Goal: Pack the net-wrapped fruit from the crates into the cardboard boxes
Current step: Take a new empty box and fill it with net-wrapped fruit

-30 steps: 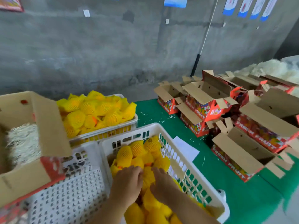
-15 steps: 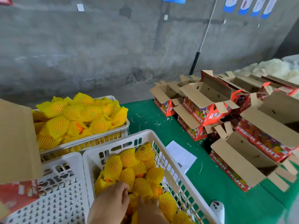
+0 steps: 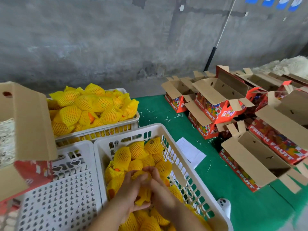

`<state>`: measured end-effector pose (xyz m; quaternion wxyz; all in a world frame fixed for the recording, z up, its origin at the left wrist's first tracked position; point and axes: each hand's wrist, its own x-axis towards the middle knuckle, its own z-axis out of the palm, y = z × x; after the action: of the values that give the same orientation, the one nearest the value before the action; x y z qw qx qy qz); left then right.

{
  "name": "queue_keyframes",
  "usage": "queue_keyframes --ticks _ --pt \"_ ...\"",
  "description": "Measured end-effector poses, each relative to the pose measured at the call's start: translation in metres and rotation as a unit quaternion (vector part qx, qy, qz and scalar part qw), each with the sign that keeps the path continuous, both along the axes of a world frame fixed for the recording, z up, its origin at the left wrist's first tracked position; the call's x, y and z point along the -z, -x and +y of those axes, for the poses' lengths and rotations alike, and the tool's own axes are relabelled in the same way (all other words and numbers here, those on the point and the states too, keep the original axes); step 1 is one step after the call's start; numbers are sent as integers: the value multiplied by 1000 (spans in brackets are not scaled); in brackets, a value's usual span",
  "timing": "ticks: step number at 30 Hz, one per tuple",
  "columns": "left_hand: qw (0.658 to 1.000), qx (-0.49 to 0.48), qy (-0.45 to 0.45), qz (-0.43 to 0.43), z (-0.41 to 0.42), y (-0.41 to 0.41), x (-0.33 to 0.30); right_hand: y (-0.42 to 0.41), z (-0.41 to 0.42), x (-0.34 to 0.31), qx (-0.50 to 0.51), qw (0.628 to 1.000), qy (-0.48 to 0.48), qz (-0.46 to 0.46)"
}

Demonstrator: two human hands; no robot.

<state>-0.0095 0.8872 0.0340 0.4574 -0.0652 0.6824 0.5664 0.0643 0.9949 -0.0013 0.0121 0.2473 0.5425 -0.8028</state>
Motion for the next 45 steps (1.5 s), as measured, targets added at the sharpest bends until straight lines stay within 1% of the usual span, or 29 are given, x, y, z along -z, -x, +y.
queue_keyframes --ticks 2,3,4,5,6,7,8,9,11,13,14,15,16,18,19,22,24,25,26,28,29,31,33,34,35,38,42,43,45 --pt "997 -72 -38 -4 -4 4 5 8 -2 0 42 990 121 51" --pt "994 -97 -45 0 -8 7 5 14 -1 0 76 985 137 66" --pt "991 -123 -54 -2 -11 9 7 23 3 0 119 988 81 50" --pt "987 -146 -64 -5 -13 11 8 35 8 1 162 986 -35 5" --pt "983 -167 -73 -11 -16 11 8 48 14 1 185 967 -168 -54" --pt "980 -183 -80 -17 -18 12 8 63 21 2 180 937 -283 -96" --pt "977 -193 -89 -20 -19 11 7 80 28 7 142 907 -378 -118" --pt "975 -201 -95 -22 -21 10 5 96 35 15 80 879 -452 -127" --pt "971 -216 -98 -36 -24 9 4 124 42 27 -61 809 -564 -151" --pt "965 -227 -114 -59 -26 8 3 141 46 43 -157 720 -652 -179" --pt "963 -229 -124 -71 -27 7 3 146 48 50 -180 689 -678 -182" --pt "959 -235 -134 -81 -28 7 5 149 48 56 -192 671 -693 -180" --pt "956 -240 -144 -86 -30 8 7 150 49 62 -193 664 -701 -175" --pt "951 -242 -173 -85 -35 7 7 151 48 70 -161 667 -705 -178" --pt "949 -236 -190 -82 -38 7 7 151 49 71 -135 670 -702 -198" --pt "949 -223 -214 -60 -47 8 7 148 52 66 -84 705 -649 -275" --pt "948 -228 -217 -44 -50 7 8 138 55 65 -54 722 -637 -265" --pt "947 -235 -216 -36 -51 7 7 131 55 67 -43 738 -626 -248" --pt "945 -241 -218 -31 -53 6 6 122 54 69 -25 769 -593 -235" --pt "944 -239 -226 -25 -55 5 3 108 51 68 20 843 -488 -224" --pt "945 -236 -227 -20 -57 4 2 104 48 66 35 872 -440 -212" --pt "946 -235 -224 -12 -59 3 -1 109 43 63 43 901 -393 -176" --pt "945 -240 -220 -7 -60 3 -3 123 34 61 28 911 -381 -156" --pt "946 -242 -217 -5 -59 4 -4 132 27 61 10 908 -386 -161" --pt "947 -242 -212 0 -59 5 -3 140 21 62 -13 897 -405 -176" --pt "949 -241 -203 22 -59 10 2 160 11 68 -53 843 -487 -222" --pt "948 -240 -209 24 -59 15 11 189 17 71 -52 811 -514 -277" --pt "947 -238 -214 26 -60 16 13 196 20 72 -55 809 -511 -284" --pt "946 -223 -232 30 -66 17 17 204 24 75 -53 821 -492 -287"
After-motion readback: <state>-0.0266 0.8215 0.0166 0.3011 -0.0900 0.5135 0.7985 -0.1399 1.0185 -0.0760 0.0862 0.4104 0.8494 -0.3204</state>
